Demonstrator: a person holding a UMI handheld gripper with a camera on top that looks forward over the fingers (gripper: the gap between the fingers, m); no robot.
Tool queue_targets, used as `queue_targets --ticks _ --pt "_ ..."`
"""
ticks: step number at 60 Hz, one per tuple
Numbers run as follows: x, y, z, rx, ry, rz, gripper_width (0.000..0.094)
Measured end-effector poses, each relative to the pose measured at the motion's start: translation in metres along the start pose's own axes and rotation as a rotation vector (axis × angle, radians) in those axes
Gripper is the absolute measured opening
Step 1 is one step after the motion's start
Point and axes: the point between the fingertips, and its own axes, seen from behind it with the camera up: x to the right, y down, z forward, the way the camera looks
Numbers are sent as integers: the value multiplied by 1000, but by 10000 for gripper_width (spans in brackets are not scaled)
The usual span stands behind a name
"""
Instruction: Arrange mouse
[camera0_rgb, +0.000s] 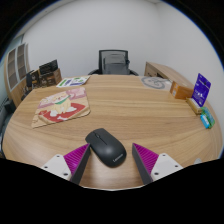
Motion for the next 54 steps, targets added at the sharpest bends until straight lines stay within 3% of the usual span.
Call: queue_targets --ticks 41,44,50,54 --pt "27 -40 47 -3 66 22 861" --pt "24 -39 48 -11 61 27 786" --pt "16 -36 47 -28 53 28 488" --pt "17 -34 45 -40 82 28 464"
